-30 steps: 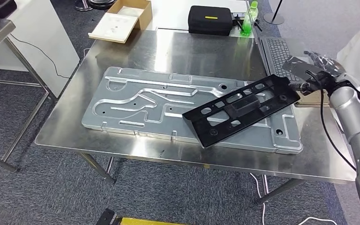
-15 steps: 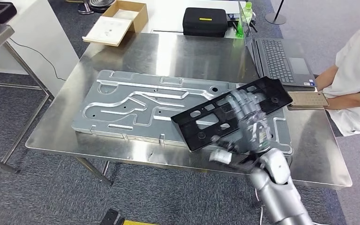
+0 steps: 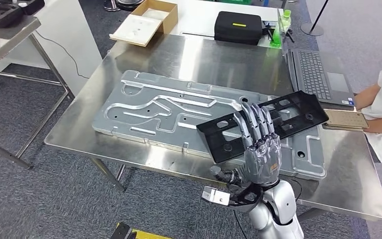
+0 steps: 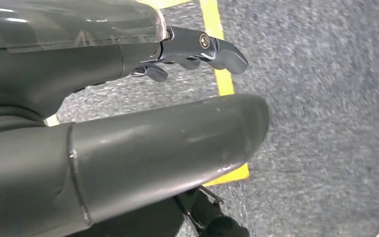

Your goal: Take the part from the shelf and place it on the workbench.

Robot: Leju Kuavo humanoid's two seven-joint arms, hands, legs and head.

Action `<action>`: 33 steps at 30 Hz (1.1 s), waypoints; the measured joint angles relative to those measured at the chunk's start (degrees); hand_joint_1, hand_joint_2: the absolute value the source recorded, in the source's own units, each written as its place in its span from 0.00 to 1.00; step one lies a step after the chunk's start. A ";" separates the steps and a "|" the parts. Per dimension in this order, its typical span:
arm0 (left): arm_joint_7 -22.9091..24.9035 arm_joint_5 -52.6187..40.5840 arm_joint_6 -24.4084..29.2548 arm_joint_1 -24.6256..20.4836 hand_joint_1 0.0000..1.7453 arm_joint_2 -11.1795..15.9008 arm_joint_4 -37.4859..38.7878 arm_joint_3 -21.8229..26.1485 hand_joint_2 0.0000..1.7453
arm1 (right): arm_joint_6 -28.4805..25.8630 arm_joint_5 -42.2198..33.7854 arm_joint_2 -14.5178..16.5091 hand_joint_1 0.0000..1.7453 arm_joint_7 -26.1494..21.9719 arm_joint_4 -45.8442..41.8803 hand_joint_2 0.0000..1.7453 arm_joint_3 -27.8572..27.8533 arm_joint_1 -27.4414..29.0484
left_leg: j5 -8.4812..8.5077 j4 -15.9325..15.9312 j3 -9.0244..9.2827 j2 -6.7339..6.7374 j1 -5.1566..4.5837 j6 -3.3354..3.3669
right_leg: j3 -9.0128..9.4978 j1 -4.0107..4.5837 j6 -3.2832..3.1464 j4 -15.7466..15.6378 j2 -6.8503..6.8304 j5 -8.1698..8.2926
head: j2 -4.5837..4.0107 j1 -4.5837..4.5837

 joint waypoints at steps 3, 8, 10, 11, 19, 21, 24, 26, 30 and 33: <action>0.09 -0.04 -0.15 -0.43 0.00 -0.21 0.00 -0.07 0.00 | -0.06 1.55 -0.70 0.00 1.49 -1.15 0.00 0.00 -0.38 | 0.59 -0.33 0.08 -1.73 0.38 0.48 | -3.69 -0.51 0.87 8.76 3.40 -5.22 | 0.00 0.02; 0.19 -0.15 -0.31 -0.77 0.00 -0.52 0.00 -0.28 0.00 | -0.05 4.94 -2.96 0.00 5.19 -1.55 0.00 0.98 -2.63 | 0.55 0.32 -0.09 -5.11 0.45 0.29 | -2.95 -1.08 1.05 7.38 5.18 -2.03 | 0.00 0.01; 0.20 -0.18 -0.33 -1.14 0.00 -0.78 0.00 -0.38 0.00 | -0.05 5.68 -3.73 0.00 6.09 -1.75 0.00 1.63 -3.71 | 0.48 0.69 -0.47 -6.39 0.48 -0.21 | 0.05 -1.36 0.88 0.97 7.92 0.27 | 0.00 -0.01; 0.22 -0.19 -0.34 -1.32 0.00 -0.88 0.00 -0.41 0.00 | -0.05 6.00 -4.07 0.00 6.47 -1.84 0.00 1.92 -4.03 | 0.55 0.79 -0.79 -7.01 0.59 -0.58 | 0.63 -1.34 0.77 -0.48 8.81 0.45 | 0.00 -0.01; 0.25 -0.06 -0.28 -1.21 0.00 -1.22 0.00 -0.43 0.00 | -0.05 7.78 -6.95 0.00 10.69 -2.37 0.00 5.29 -6.36 | -5.46 12.78 -7.48 -2.71 0.81 -2.81 | 1.42 -1.16 -1.33 -2.10 3.68 0.67 | 0.00 -0.49; 0.25 -0.04 -0.27 -0.95 0.00 -1.27 0.00 -0.43 0.00 | -0.05 7.85 -7.77 0.00 11.54 -2.36 0.00 6.07 -6.55 | -5.73 15.87 -9.08 -2.24 0.85 -3.01 | 1.40 -0.99 -1.41 -1.94 2.06 0.48 | 0.00 -0.49; 0.25 -0.03 -0.27 -0.73 0.00 -1.29 0.00 -0.43 0.00 | -0.05 7.93 -8.67 0.00 12.44 -2.36 0.00 7.14 -7.04 | -0.86 6.83 -4.44 -0.13 0.61 -2.54 | 1.65 -0.80 -1.13 -1.67 0.15 0.07 | 0.00 -0.50; 0.21 -0.02 -0.27 -0.83 0.00 -1.37 0.00 -0.43 0.00 | -0.05 8.01 -9.17 0.00 12.78 -2.36 0.00 7.58 -7.33 | 0.79 1.57 -1.84 1.44 0.17 -1.78 | 1.81 -0.51 -0.65 -1.51 -0.84 -0.19 | 0.00 -0.47; 0.20 -0.02 -0.26 -0.38 0.00 -1.52 0.00 -0.43 0.00 | -0.05 7.79 -10.16 0.00 13.74 -2.27 0.00 8.34 -8.03 | 1.40 0.23 -1.66 -0.15 0.12 -0.47 | 1.91 -0.59 0.64 -1.15 -0.92 -0.71 | 0.00 -0.44; 0.22 -0.02 -0.18 -0.39 0.00 -1.64 0.00 -0.42 0.00 | -0.05 7.39 -11.14 0.00 14.23 -2.08 0.00 8.69 -8.72 | 2.04 -0.33 -1.55 -1.74 0.47 0.30 | -1.24 -0.95 1.36 5.98 3.37 -5.13 | 0.00 -0.44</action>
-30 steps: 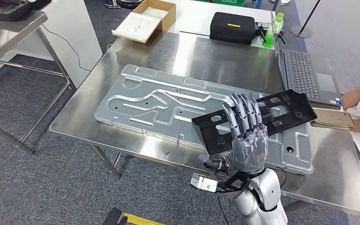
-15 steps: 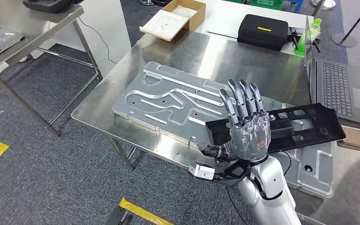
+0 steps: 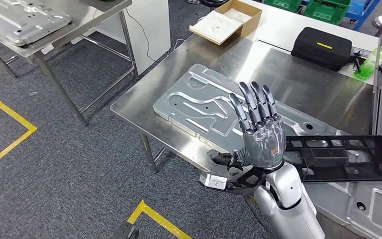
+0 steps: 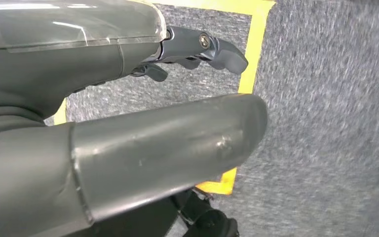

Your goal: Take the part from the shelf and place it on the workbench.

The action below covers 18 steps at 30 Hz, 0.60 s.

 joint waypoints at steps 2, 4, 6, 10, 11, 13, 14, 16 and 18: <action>0.00 0.03 0.09 -0.06 0.00 -0.06 0.00 0.02 0.00 | 0.00 -0.06 -0.53 0.00 0.14 0.29 0.00 0.22 -0.14 | 0.12 0.06 -0.14 -1.32 0.00 0.18 | -3.20 -0.13 0.15 6.63 0.78 -2.53 | 0.00 0.00; -0.03 0.33 0.34 0.02 0.00 -0.05 0.00 0.05 0.00 | 0.00 -0.14 -0.86 0.00 0.31 0.68 0.00 0.63 -0.60 | 0.13 0.28 -0.19 -2.86 0.02 0.16 | -3.46 -0.32 0.17 6.73 0.97 -0.93 | 0.00 0.01; -0.20 0.96 0.65 -0.02 0.00 -0.04 0.00 0.10 0.00 | 0.00 -0.31 -0.98 0.00 0.43 1.04 0.00 1.18 -1.70 | 0.02 0.67 -0.24 -4.34 0.09 -0.07 | -0.41 -0.62 0.00 -0.05 2.59 3.14 | 0.00 0.01; -0.82 1.97 0.85 -0.19 0.00 0.01 0.00 0.49 0.00 | 0.02 -1.15 -0.81 0.00 0.43 1.88 0.00 2.54 -3.94 | 0.21 1.14 -1.19 -6.88 0.19 -1.53 | 2.63 -0.68 -0.42 -7.06 5.65 5.02 | 0.00 -0.01; -0.89 2.00 0.84 0.00 0.00 0.07 0.00 0.63 0.00 | 0.02 -1.42 -0.64 0.00 0.26 2.09 0.00 2.82 -4.36 | 0.36 1.02 -1.36 -7.57 0.32 -1.95 | 2.69 -0.76 -0.72 -7.25 4.90 5.16 | 0.00 -0.01; -0.91 1.91 0.84 0.54 0.00 0.25 0.01 0.80 0.00 | 0.02 -1.96 -0.07 0.00 -0.48 2.43 0.00 3.15 -5.04 | -0.45 2.25 -2.10 -6.34 0.25 -2.57 | 3.08 -0.92 -1.54 -7.97 3.36 5.51 | 0.00 -0.08; -0.89 1.85 0.85 0.73 0.00 0.35 0.01 0.85 0.00 | 0.02 -2.20 0.29 0.00 -0.96 2.52 0.00 3.24 -5.22 | -1.77 4.35 -3.15 -4.80 0.21 -2.79 | 3.24 -0.98 -1.95 -8.31 2.49 5.65 | 0.00 -0.16; -0.87 1.81 0.87 0.87 0.00 0.45 0.02 0.89 0.00 | 0.02 -2.38 0.79 0.00 -1.68 2.70 0.00 3.28 -5.30 | -5.47 11.40 -6.59 -1.71 0.26 -3.18 | 3.28 -0.63 -2.40 -8.40 0.68 5.63 | 0.00 -0.30; -0.84 1.83 0.91 1.05 0.00 0.51 0.02 0.92 0.00 | 0.02 -2.46 1.05 0.00 -2.11 2.96 0.00 3.28 -5.26 | -7.06 16.58 -9.11 -0.70 0.41 -3.56 | 3.21 -0.45 -2.46 -8.29 -1.18 5.46 | 0.00 -0.30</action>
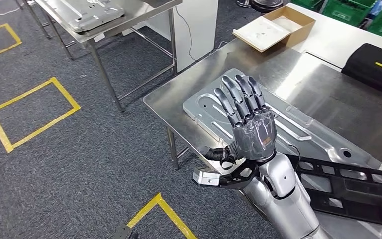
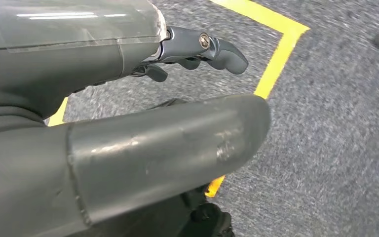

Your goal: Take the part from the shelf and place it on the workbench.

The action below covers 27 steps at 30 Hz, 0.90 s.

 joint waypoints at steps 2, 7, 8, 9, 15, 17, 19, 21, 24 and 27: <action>0.09 0.10 0.08 0.30 0.00 0.18 0.00 0.07 0.00 | 0.00 -0.12 0.37 0.00 -0.52 0.17 0.00 0.00 0.00 | 2.51 -2.98 1.70 0.72 0.10 -0.15 | 0.02 0.01 0.14 0.24 -1.54 -0.28 | 0.00 0.00; 0.08 0.18 0.33 0.39 0.00 0.74 0.00 0.39 0.00 | 0.00 -1.44 1.30 0.00 -2.40 0.39 0.00 0.00 -0.20 | 6.47 -15.07 7.96 3.59 -0.65 1.38 | 0.35 0.71 1.34 0.81 -4.16 -1.10 | 0.00 0.04; 0.03 0.17 0.42 0.48 0.00 0.88 0.00 0.47 0.00 | 0.00 -1.77 1.51 0.00 -2.86 0.51 0.00 0.00 -0.35 | 6.61 -15.20 7.88 2.91 -0.58 1.76 | 0.50 0.73 1.60 0.73 -4.63 -1.12 | 0.00 0.07; -0.03 0.18 0.46 0.60 0.00 1.01 0.00 0.54 0.00 | 0.00 -2.03 1.72 0.00 -3.21 0.61 0.00 0.00 -0.56 | 6.75 -15.42 7.96 2.36 -0.47 2.07 | 0.62 0.63 1.91 0.84 -4.57 -1.34 | 0.00 0.06; -0.39 -0.02 0.32 0.28 0.00 1.55 0.00 0.69 0.00 | -0.02 -3.40 2.15 0.00 -4.54 1.50 0.00 -0.02 -1.84 | 7.42 -15.99 8.07 -1.17 -0.09 3.32 | -6.48 0.16 2.70 16.00 1.68 -8.56 | 0.00 0.09; -0.23 -0.14 0.37 0.46 0.00 1.77 0.00 0.75 0.00 | -0.02 -3.77 2.40 0.00 -5.09 1.77 0.00 -0.02 -1.83 | 7.41 -15.84 8.10 -2.74 -0.12 3.29 | -6.48 0.17 2.51 14.91 2.16 -6.21 | 0.00 0.08; 0.10 -0.31 0.61 0.61 0.00 1.96 0.00 0.78 0.00 | -0.03 -3.89 2.94 0.00 -5.78 1.82 0.00 -0.05 -1.77 | 7.37 -15.67 8.09 -4.15 -0.17 3.15 | -3.52 0.18 1.96 7.65 4.01 -1.93 | 0.00 0.08; 0.43 -0.54 0.89 0.66 0.00 2.13 0.01 0.80 0.00 | -0.04 -3.99 3.62 0.00 -6.45 1.74 0.00 -0.16 -1.60 | 7.38 -15.49 7.77 -5.41 -0.21 2.67 | -1.28 0.19 1.56 2.19 5.79 -0.22 | 0.00 0.07; 0.65 -0.72 1.13 1.04 0.00 2.53 0.02 0.86 0.00 | -0.03 -4.22 4.40 0.00 -6.81 1.66 0.00 -0.29 -1.40 | 7.58 -15.59 7.32 -6.79 0.00 1.51 | -0.58 0.19 1.13 0.73 4.87 -0.23 | 0.00 0.08; 0.71 -0.77 1.17 1.31 0.00 2.92 0.02 0.93 0.00 | -0.02 -4.37 5.23 0.00 -6.84 1.60 0.00 -0.31 -1.32 | 4.78 -11.12 5.27 -2.83 -0.15 0.60 | 0.13 -0.14 0.19 -0.20 2.80 0.12 | 0.00 -0.05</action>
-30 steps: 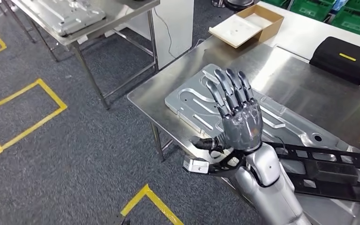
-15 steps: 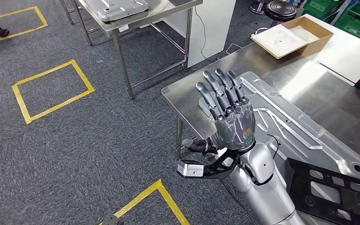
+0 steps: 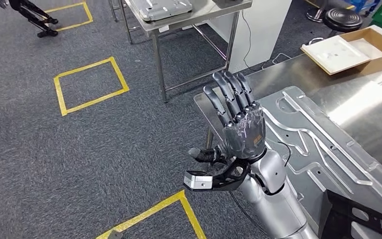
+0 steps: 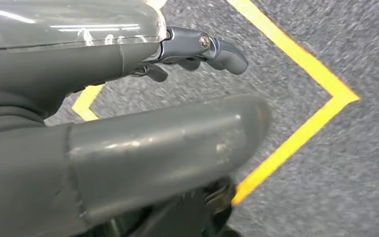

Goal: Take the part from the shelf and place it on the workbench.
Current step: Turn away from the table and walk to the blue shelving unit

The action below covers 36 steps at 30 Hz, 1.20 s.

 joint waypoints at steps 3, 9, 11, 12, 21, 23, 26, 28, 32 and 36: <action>0.05 -0.02 -0.01 -0.07 0.00 0.10 0.00 -0.01 0.00 | 0.00 -0.06 0.23 0.00 -0.03 -0.05 0.00 -0.02 0.37 | -4.40 9.94 -4.83 2.88 0.21 -0.67 | 0.04 0.30 -0.33 0.11 -2.41 -0.26 | 0.00 -0.09; -0.05 -0.02 0.11 -0.12 0.00 0.65 0.00 0.01 0.00 | 0.00 0.07 1.10 0.00 -1.59 -0.05 0.00 -0.20 0.75 | 1.75 -2.88 2.08 6.35 -0.09 0.04 | 0.31 0.68 0.67 1.21 -6.20 -1.58 | 0.00 -0.08; -0.35 -0.02 0.01 -0.25 0.00 0.80 0.00 0.02 0.00 | 0.00 0.07 1.81 0.00 -2.46 -0.04 0.00 -0.44 0.92 | 1.70 -3.55 2.22 5.89 -0.35 0.88 | 0.48 0.98 1.18 1.23 -7.05 -1.75 | 0.00 -0.06; -0.51 -0.02 -0.09 -0.30 0.00 0.90 0.00 0.03 0.00 | 0.00 0.08 2.22 0.00 -2.81 -0.04 0.00 -0.55 0.98 | 1.78 -3.63 2.22 5.32 -0.26 1.25 | 0.58 0.92 1.50 1.21 -7.15 -1.89 | 0.00 -0.07; -0.10 -0.50 -0.90 -1.58 0.00 1.05 0.00 0.03 0.00 | 0.00 3.59 3.94 0.00 -3.85 0.12 0.00 -2.40 3.23 | 2.27 -4.13 2.45 -0.57 -0.22 2.65 | -5.94 0.47 1.81 13.36 -0.34 -5.37 | 0.00 -0.05; 0.10 -0.63 -0.92 -1.54 0.00 1.04 0.00 0.04 0.00 | 0.00 3.88 4.18 0.00 -4.28 0.12 0.00 -3.01 3.63 | 2.31 -4.07 2.44 -1.98 -0.25 2.52 | -2.89 0.46 0.97 5.89 2.08 -1.46 | 0.00 -0.08; 0.08 -0.87 -0.99 -1.80 0.00 0.96 0.00 0.04 0.00 | 0.00 4.03 4.69 0.00 -4.94 0.09 0.00 -3.87 4.04 | 2.62 -4.13 1.86 -3.84 0.10 1.62 | -1.03 0.58 0.40 1.38 4.03 -0.50 | 0.00 -0.04; 0.07 -0.98 -1.07 -1.82 0.00 1.08 0.00 0.04 0.00 | 0.00 4.22 5.18 0.00 -5.05 0.08 0.00 -4.01 4.11 | 2.70 -4.23 1.64 -4.24 0.15 0.86 | -0.52 0.46 0.26 0.61 2.79 -0.33 | 0.00 -0.02; 0.01 -1.08 -1.44 -2.30 0.00 1.27 0.00 0.02 0.00 | 0.00 4.81 5.88 0.00 -4.75 0.08 0.00 -4.15 4.36 | -2.09 4.52 -2.51 2.08 0.05 -0.09 | 0.57 0.18 -0.32 -0.58 -0.65 -0.09 | 0.00 -0.29; 0.33 -1.29 -1.57 -2.19 0.00 1.35 0.00 0.02 0.00 | 0.00 4.96 5.88 0.00 -4.63 0.08 0.00 -4.47 4.97 | -1.82 8.01 -4.17 3.50 0.79 -0.91 | 0.65 0.18 -0.11 -0.22 -4.00 -0.67 | 0.00 -0.28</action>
